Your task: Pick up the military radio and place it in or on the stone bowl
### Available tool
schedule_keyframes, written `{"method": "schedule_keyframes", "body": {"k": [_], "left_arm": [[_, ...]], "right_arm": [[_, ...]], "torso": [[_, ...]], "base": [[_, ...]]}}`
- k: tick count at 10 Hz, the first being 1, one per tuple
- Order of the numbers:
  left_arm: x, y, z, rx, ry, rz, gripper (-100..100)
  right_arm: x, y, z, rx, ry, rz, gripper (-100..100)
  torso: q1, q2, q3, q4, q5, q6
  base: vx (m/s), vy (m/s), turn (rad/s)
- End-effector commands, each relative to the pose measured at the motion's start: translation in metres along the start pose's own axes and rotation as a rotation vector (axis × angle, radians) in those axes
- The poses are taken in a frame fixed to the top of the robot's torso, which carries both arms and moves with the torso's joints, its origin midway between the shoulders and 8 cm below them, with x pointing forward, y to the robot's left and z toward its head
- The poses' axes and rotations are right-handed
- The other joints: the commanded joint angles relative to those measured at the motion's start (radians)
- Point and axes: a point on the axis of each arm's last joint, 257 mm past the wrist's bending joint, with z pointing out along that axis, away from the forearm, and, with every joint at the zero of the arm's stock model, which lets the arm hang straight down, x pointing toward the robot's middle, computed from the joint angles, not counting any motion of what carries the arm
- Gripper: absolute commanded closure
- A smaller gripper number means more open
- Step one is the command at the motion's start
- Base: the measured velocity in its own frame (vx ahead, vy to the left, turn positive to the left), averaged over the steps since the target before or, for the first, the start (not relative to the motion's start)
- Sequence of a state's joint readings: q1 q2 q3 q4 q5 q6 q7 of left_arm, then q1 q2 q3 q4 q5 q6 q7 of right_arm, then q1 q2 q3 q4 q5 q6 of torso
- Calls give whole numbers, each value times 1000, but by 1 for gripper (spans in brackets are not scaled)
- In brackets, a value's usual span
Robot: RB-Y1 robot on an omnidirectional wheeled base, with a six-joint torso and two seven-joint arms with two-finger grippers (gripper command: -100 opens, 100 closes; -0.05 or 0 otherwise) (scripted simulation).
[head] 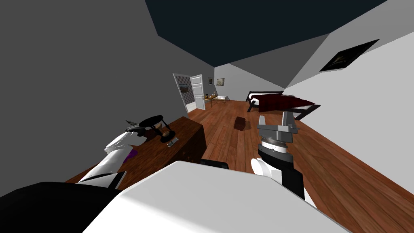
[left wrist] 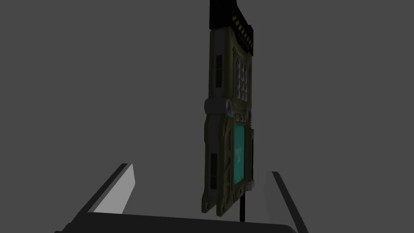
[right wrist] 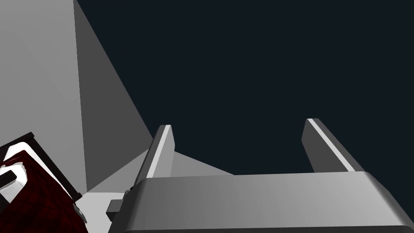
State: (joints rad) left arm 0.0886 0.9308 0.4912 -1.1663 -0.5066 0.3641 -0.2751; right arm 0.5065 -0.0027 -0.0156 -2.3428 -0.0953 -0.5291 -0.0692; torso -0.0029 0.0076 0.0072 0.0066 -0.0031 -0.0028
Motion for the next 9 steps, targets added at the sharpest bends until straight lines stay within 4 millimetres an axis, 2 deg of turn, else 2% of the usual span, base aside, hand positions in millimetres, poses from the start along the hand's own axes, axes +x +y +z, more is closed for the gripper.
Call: {"method": "schedule_keyframes", "body": {"k": [1, 2, 9], "left_arm": [[0, 0, 0, 0, 0, 0, 0], [-8, 7, 4, -12, 4, 2, -100], [-42, 34, 17, -63, 20, 12, -100]], "right_arm": [[0, 0, 0, 0, 0, 0, 0], [0, 0, 0, 0, 0, 0, 0], [0, 0, 0, 0, 0, 0, 0]], "torso": [[0, 0, 0, 0, 0, 0], [0, 0, 0, 0, 0, 0], [-5, -1, 1, 3, -9, 6]], "base": [[0, 0, 0], [-20, -7, -94], [-33, -11, -75]]}}
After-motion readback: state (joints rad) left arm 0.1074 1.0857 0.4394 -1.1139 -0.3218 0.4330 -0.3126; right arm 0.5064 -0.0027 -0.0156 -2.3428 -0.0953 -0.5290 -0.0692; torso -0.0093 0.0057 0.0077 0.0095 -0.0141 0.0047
